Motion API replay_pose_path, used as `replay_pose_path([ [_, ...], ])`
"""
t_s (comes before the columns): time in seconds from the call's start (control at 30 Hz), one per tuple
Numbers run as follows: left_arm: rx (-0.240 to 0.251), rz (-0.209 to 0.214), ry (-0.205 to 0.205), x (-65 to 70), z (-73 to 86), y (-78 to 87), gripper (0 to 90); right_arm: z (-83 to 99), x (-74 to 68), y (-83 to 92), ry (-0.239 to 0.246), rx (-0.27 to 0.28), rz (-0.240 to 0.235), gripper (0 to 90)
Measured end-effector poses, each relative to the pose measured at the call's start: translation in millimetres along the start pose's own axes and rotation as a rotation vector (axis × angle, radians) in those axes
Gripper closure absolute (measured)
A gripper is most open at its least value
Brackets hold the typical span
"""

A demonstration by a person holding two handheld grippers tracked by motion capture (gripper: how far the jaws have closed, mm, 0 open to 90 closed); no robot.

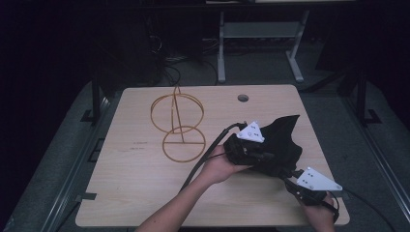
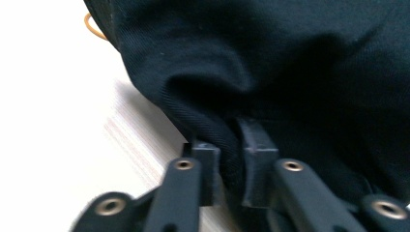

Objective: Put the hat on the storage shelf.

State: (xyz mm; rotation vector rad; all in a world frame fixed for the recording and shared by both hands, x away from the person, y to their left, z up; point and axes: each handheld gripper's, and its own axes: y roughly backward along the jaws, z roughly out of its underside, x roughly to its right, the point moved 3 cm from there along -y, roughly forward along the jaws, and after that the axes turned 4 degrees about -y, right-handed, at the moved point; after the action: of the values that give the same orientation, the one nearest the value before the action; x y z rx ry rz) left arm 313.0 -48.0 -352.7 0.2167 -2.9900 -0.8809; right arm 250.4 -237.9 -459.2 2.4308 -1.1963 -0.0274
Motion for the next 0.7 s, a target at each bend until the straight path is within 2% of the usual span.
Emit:
replay_pose_path([
  [0.07,-0.007,0.001,0.000,-0.3,1.1,0.5,69.9,-0.2,0.4,-0.1,-0.009,-0.004,-0.003,81.7],
  [0.1,-0.022,-0.012,-0.011,0.2,2.5,1.6,62.1,-0.6,2.6,0.8,-0.019,-0.005,-0.009,82.1],
  [0.17,-0.026,-0.020,-0.020,1.0,3.7,2.8,58.7,-0.7,3.4,1.0,-0.023,-0.003,-0.015,82.2],
  [0.3,-0.029,-0.029,-0.029,1.9,9.4,8.0,43.2,-0.5,5.3,1.3,-0.052,-0.007,-0.027,82.4],
  [0.4,-0.054,-0.052,-0.039,1.3,14.8,11.1,39.1,-0.5,5.7,1.6,-0.070,-0.013,-0.032,82.5],
  [0.57,-0.044,-0.054,-0.023,0.9,21.9,19.6,33.2,-0.6,7.6,2.1,-0.094,-0.010,-0.040,82.6],
  [0.63,-0.046,-0.057,-0.034,2.3,26.6,25.2,31.9,-1.3,8.5,1.4,-0.119,-0.005,-0.044,82.6],
  [0.7,-0.046,-0.056,-0.036,2.9,28.3,26.9,31.8,-1.3,9.1,1.1,-0.120,-0.005,-0.043,82.6],
])
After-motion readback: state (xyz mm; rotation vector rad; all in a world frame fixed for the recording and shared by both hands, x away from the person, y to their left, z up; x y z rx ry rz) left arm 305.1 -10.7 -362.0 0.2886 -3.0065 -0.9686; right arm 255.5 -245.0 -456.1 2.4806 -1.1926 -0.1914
